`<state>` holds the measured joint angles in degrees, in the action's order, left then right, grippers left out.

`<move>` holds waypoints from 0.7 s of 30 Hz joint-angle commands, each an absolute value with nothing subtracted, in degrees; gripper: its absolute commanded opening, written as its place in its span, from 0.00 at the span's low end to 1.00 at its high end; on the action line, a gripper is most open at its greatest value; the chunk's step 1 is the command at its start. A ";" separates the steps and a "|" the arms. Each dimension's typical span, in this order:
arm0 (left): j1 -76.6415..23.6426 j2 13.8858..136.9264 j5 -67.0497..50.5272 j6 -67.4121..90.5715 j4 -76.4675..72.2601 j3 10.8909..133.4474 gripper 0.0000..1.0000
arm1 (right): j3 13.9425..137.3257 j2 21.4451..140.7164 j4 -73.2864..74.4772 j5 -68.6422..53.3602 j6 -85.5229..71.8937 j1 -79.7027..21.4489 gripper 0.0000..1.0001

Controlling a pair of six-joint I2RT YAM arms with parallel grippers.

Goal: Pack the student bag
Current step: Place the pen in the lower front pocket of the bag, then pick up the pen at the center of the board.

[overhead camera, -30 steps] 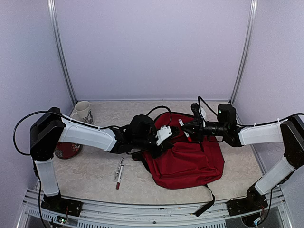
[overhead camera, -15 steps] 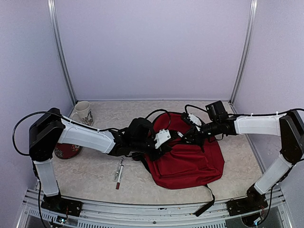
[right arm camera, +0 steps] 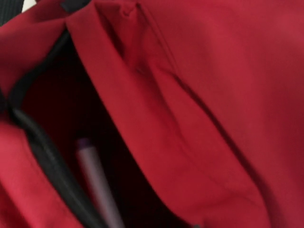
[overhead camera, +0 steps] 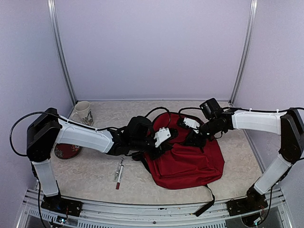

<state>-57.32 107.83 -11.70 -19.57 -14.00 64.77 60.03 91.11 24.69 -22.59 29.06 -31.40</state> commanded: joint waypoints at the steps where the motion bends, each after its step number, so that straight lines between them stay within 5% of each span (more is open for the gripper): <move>1: -57.66 105.85 -12.55 -20.07 -15.22 64.85 0.00 | 59.16 86.90 27.92 -21.68 30.78 -31.73 0.38; 10: -57.60 106.75 -11.97 -18.39 -13.77 65.38 0.00 | 57.45 76.51 19.77 -31.01 24.72 -31.65 0.39; 13: -56.57 104.70 -11.23 -12.43 -12.30 66.38 0.48 | 55.41 72.67 13.32 -28.92 19.12 -31.64 0.40; 14: -56.32 103.31 -9.94 -10.50 -10.96 66.88 0.57 | 54.88 71.97 11.61 -27.68 16.62 -31.64 0.40; 21: -56.89 93.35 13.94 9.37 16.30 69.78 0.73 | 60.03 75.57 14.01 -15.36 -2.49 -33.20 0.34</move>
<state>-56.84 100.07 -0.62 -5.32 -0.34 68.29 57.52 73.30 13.61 -22.65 9.85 -31.64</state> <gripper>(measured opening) 0.706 0.355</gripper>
